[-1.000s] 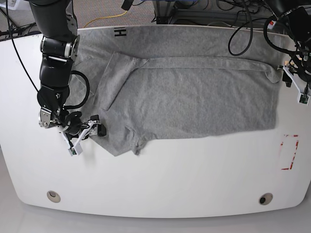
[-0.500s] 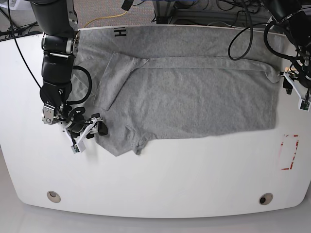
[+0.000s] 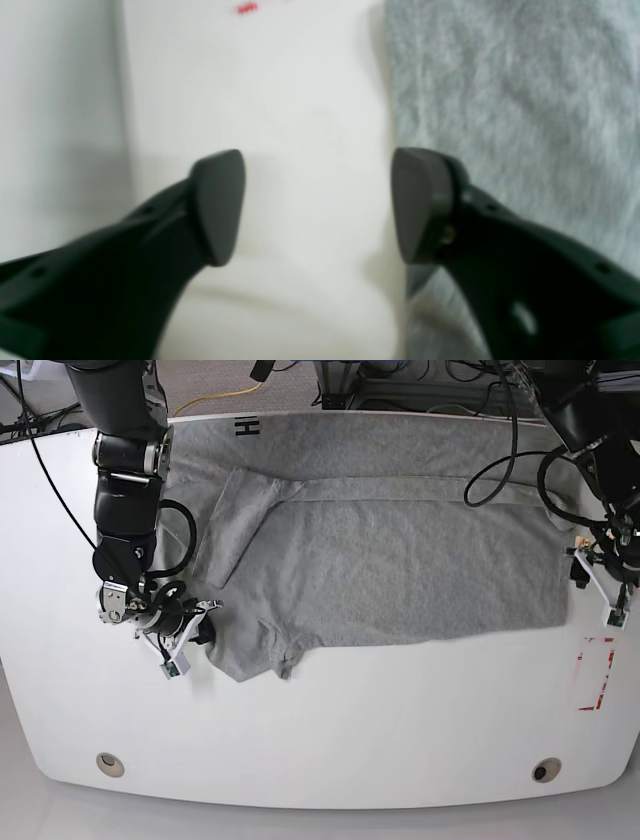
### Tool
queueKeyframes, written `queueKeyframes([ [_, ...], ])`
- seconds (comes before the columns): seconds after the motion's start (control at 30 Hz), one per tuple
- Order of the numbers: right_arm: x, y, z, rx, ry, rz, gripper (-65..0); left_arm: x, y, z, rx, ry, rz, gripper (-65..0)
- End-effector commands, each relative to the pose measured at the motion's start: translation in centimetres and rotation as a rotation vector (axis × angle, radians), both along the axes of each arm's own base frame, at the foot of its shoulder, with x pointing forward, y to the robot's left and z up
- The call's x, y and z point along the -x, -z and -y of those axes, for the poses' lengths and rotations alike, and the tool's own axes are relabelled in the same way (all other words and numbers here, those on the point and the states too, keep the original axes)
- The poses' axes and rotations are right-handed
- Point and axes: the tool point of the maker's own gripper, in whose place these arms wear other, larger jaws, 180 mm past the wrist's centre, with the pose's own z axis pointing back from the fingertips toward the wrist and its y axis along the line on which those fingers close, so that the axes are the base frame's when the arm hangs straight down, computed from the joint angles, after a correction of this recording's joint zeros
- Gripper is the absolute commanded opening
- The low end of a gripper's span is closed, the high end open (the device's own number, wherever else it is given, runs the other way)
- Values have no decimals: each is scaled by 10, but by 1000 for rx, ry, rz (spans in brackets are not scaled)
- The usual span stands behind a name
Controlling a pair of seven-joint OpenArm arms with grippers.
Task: Fold the T-shirt properly
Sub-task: 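Reach both grippers to the shirt's hem corners and grasp them, then lift the hem with both grippers and fold it over toward the collar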
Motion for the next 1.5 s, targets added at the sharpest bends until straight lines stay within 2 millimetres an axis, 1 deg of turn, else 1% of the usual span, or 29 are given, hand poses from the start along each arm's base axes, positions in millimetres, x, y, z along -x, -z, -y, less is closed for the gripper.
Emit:
queueKeyframes([
  [0.0,-11,-14,4,9,-3,33,-650,-20,-10,-13,40,-75,62,-149],
  [0.1,-11,-13,3,7,-4,33,-650,-38,-2,-18,120,-160,83,-124],
  [0.2,-11,-13,3,7,-4,33,-650,-56,8,-17,196,-198,109,-100],
  [0.3,-11,-13,2,5,-5,33,-650,-67,16,-13,247,-199,122,-92],
  [0.4,-11,-13,3,7,-4,33,-650,-78,30,-3,298,-187,104,-93],
  [0.53,-11,-14,3,7,-5,34,-650,-84,46,10,329,-161,70,-94],
  [0.63,-11,-14,3,6,-3,33,-650,-88,46,15,328,-139,86,-94],
  [0.7,-11,-14,3,6,-3,33,-650,-92,50,28,339,-117,84,-96],
  [0.77,-11,-14,4,8,-2,35,-650,-94,52,35,346,-106,83,-96],
  [0.83,-11,-14,5,9,-1,35,-650,-94,53,36,348,-106,81,-96],
  [0.9,-11,-15,5,9,-1,36,-650,-93,58,38,359,-108,70,-104],
  [0.97,-14,-20,5,17,-5,52,-650,-96,61,42,377,-110,60,-137],
  [1.07,-13,-25,6,28,-11,74,-650,-94,75,48,412,-118,21,-232],
  [1.1,-13,-27,5,33,-14,85,-650,-92,79,49,421,-121,15,-272],
  [1.17,-15,-32,4,37,-19,102,-650,-96,78,50,428,-118,35,-332],
  [1.2,-16,-35,3,40,-21,111,-650,-99,74,49,426,-115,57,-375],
  [1.3,-13,-33,4,55,-26,89,-650,-102,71,48,427,-112,90,-501],
  [1.4,-14,-35,6,63,-26,87,-650,-103,71,48,427,-112,96,-650],
  [1.43,-15,-37,7,67,-27,93,-650,-103,71,48,427,-112,96,-650],
  [1.47,-17,-43,8,77,-30,112,-650,-103,70,48,427,-110,97,-650],
])
